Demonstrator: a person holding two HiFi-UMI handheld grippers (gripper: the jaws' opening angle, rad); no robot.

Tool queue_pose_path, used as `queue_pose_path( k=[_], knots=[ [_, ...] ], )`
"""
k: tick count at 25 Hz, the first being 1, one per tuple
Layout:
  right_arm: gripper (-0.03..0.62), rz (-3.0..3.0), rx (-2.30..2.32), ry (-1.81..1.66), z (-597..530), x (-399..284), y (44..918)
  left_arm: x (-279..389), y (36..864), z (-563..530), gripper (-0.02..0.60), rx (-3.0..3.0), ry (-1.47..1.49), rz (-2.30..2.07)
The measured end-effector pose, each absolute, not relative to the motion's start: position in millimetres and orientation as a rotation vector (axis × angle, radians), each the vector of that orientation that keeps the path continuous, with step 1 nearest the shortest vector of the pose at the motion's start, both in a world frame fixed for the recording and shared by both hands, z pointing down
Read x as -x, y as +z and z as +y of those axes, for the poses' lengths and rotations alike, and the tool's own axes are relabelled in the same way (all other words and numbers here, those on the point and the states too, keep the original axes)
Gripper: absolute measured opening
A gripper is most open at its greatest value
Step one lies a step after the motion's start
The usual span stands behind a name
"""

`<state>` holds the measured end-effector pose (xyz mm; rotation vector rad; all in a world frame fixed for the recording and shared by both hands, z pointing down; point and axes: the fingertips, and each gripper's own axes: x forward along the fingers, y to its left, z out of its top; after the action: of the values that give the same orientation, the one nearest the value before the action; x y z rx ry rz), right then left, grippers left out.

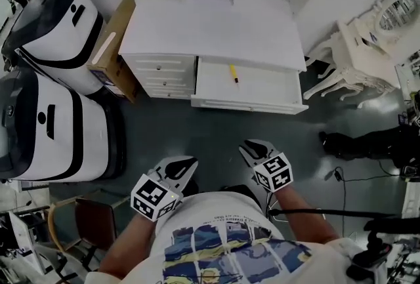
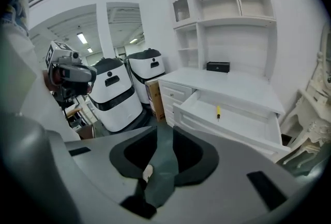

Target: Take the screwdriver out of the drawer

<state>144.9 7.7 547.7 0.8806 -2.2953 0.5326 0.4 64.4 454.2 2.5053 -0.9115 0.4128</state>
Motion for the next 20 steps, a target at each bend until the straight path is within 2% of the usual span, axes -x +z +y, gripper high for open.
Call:
queue_pose_path(
  k=[9,20],
  knots=[
    [0.111,-2.173,-1.055,0.579,-79.4,-124.5,570.0,66.8,466.3,8.7,0.014,-2.500,0.396,-0.818],
    [0.121,-2.054,-1.072,0.579,-253.4,-160.1,654.9,59.5,460.2,-91.2,0.015,-2.430,0.400,-0.958]
  ],
)
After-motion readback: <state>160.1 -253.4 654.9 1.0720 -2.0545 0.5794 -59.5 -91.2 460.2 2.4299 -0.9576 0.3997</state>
